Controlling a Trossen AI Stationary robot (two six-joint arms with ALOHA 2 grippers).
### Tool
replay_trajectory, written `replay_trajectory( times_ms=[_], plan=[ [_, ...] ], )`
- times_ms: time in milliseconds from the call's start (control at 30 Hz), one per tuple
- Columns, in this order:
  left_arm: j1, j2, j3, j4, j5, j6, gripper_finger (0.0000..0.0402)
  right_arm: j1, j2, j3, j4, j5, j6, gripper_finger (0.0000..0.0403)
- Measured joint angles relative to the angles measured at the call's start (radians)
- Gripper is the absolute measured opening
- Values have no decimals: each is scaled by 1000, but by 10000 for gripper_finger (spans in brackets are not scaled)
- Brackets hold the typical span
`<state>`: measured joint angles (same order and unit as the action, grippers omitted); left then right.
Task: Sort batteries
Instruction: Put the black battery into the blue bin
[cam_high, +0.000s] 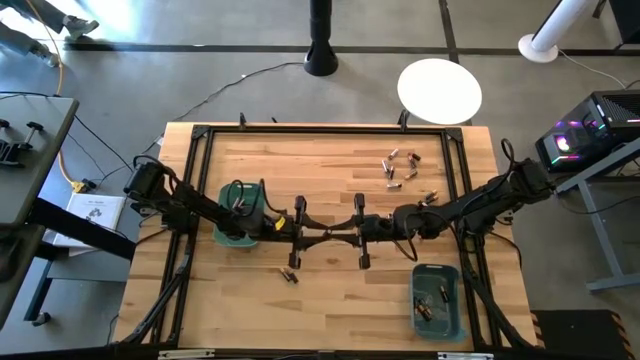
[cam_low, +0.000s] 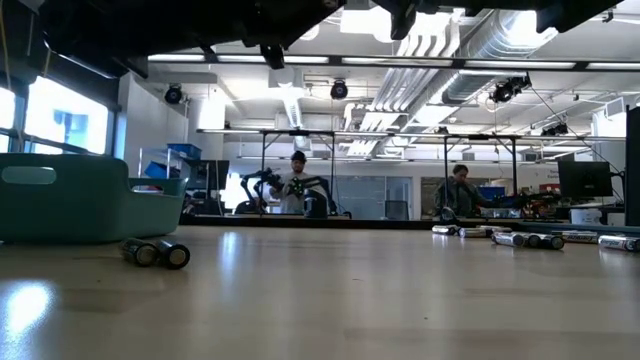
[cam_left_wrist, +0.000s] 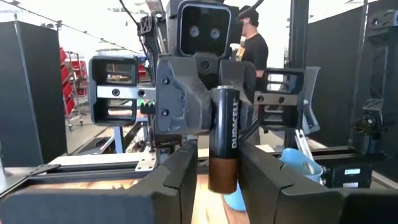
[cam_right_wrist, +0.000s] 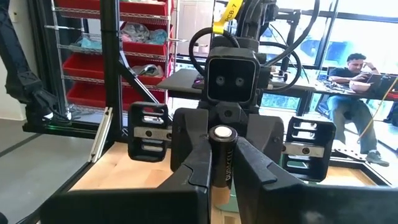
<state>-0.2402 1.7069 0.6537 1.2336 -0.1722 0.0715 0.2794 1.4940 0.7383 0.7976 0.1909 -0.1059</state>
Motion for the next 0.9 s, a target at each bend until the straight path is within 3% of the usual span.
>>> replay_trajectory(
  times_ms=[300,567,767,900],
  plan=[
    [5,0,0,-78,-35,-16,105,24,-32,0,-62,86,-17,20],
    [5,0,-1,-257,-115,-41,106,201,-260,0,-423,253,48,20],
    [5,0,-1,-311,-130,-42,106,422,-427,0,-857,258,509,20],
    [6,0,-1,-310,-132,-40,106,585,-472,0,-981,188,907,20]
  ],
)
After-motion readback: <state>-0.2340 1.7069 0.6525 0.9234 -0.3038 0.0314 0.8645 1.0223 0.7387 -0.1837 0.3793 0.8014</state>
